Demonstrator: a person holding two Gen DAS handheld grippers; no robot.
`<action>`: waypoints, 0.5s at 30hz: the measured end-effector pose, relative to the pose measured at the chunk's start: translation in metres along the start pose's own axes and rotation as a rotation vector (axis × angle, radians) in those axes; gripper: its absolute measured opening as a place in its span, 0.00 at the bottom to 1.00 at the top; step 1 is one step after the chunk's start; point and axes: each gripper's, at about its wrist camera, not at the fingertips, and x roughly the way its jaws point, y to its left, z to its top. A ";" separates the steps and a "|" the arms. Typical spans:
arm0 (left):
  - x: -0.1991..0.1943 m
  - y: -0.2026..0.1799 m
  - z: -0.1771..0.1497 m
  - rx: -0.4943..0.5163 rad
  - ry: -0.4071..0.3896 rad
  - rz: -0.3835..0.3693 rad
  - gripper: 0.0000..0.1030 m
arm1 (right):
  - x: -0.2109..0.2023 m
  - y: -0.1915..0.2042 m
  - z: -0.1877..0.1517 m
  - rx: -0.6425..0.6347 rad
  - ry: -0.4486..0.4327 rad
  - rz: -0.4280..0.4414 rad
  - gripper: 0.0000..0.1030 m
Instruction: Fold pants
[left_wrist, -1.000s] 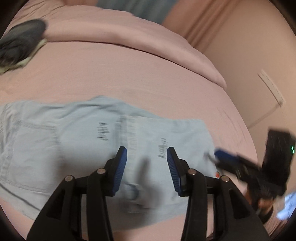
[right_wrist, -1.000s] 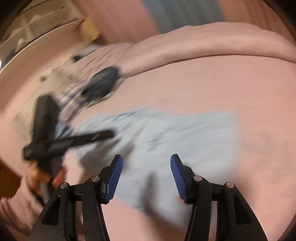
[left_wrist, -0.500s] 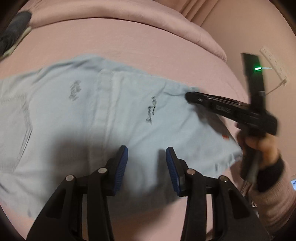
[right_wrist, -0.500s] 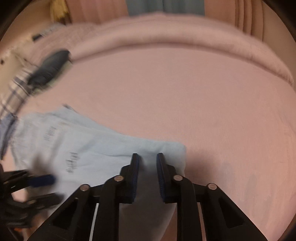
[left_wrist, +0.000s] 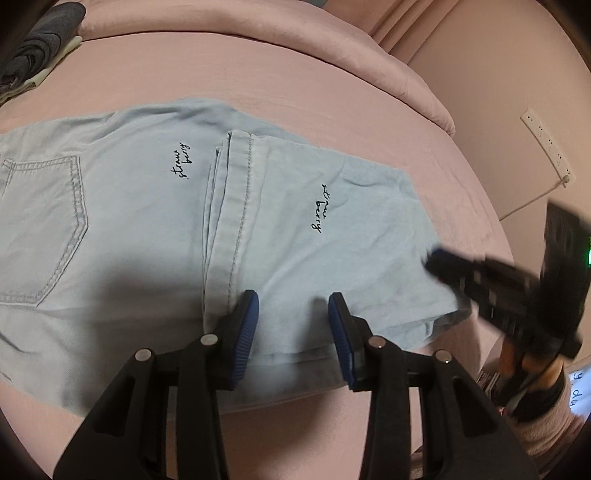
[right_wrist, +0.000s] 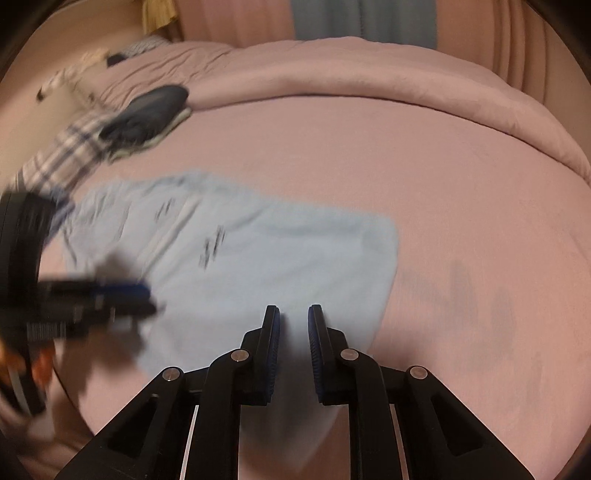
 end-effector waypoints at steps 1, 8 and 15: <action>0.000 -0.001 0.000 0.002 -0.002 0.001 0.38 | -0.001 0.001 -0.007 -0.001 0.009 0.001 0.16; 0.003 0.000 -0.001 -0.002 -0.014 -0.005 0.38 | -0.008 0.004 -0.029 0.001 0.055 0.010 0.16; -0.007 0.010 -0.006 -0.043 -0.034 -0.044 0.38 | -0.029 0.012 -0.015 -0.006 0.089 0.113 0.16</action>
